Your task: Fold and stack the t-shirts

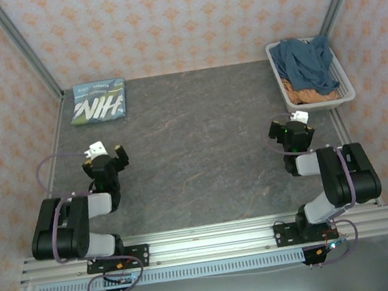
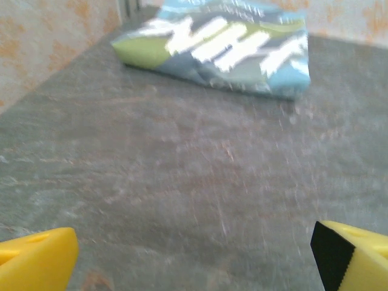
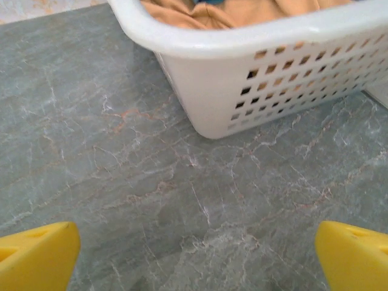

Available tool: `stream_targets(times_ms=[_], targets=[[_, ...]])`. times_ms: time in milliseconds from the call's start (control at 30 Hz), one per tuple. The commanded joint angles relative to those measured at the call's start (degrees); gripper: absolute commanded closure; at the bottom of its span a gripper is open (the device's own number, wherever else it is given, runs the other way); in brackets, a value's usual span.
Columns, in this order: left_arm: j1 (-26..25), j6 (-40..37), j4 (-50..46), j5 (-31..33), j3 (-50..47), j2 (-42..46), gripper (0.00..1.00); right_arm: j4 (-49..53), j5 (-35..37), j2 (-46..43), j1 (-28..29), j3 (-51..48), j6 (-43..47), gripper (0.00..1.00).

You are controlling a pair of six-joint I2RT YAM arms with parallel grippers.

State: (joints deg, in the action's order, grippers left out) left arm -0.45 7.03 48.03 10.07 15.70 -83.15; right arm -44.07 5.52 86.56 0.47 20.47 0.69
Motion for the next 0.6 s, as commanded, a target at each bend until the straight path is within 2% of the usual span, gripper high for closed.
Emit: stream_targets(times_ms=[0,33,67,200,567], targets=[[-1.3,-4.0,-4.3,0.4,7.2,-1.8,0.0,-3.5,-0.7,0.2,0.0,1.5,-0.7,0.01],[-1.8,-5.1,-0.5,0.7,6.6,-3.0,0.0,-3.5,-0.9,0.5,0.0,1.9,-0.5,0.01],[-1.8,-4.5,-4.2,0.6,7.3,-1.9,0.0,-1.8,-1.0,0.3,0.0,2.5,-0.5,0.01],[-1.7,-4.7,-2.1,0.6,7.0,-2.6,0.0,-1.8,-0.1,0.5,0.7,2.7,0.3,0.01],[-2.4,-5.3,-3.8,1.5,7.7,-2.5,0.0,-1.5,-0.1,0.5,1.4,2.9,1.1,0.01]])
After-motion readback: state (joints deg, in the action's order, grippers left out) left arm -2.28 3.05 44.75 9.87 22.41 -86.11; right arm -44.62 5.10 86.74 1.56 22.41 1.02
